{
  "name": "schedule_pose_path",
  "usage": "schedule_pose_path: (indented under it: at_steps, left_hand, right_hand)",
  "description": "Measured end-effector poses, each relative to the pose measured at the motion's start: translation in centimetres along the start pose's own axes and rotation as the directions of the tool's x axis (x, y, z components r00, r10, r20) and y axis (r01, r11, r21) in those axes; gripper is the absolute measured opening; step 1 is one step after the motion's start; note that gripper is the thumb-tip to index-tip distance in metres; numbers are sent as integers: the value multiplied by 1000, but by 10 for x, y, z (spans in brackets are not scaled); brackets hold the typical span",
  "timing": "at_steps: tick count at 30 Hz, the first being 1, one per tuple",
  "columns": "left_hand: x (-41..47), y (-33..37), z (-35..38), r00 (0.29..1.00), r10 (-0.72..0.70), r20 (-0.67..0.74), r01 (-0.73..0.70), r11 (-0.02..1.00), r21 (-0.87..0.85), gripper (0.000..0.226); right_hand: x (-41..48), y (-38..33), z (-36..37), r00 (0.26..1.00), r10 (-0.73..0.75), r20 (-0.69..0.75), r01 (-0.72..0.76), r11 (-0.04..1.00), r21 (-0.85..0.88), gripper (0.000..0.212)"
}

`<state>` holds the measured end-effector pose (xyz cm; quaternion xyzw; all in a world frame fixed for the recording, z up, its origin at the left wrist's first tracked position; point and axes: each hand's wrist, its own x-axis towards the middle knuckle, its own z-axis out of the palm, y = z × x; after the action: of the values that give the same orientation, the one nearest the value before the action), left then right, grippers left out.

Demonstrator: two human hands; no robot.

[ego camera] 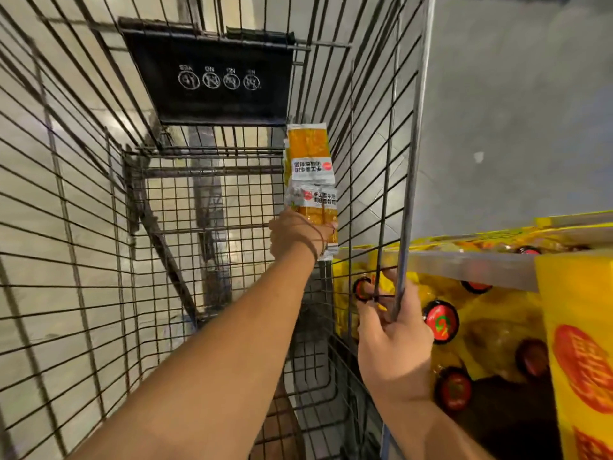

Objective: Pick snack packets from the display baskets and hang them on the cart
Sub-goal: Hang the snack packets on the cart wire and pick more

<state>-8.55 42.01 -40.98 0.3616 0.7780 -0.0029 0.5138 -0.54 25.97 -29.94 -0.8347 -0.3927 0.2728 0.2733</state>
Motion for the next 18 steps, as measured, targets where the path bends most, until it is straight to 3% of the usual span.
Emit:
schedule_pose_path:
  at_steps: [5,10,15,18]
  left_hand:
    - [12,-6,0,994,10,112,3,993,-117,93]
    - [4,-25,-17,985,66,158,-25,967,-252,71]
    - [-30,-82,-70,970,102,222,9,893,-450,69]
    - [-47,-115,-109,971,71,230,69,832,-551,56]
  right_hand:
    - [0,-7,1,1000,18,-13,-18,1000,-11,48]
    - [1,-11,1,1000,10,-18,-11,998,-57,49]
    - [2,-11,2,998,-31,-61,28,999,-42,17]
    - [3,-12,1,986,-90,-143,79,993,-84,49]
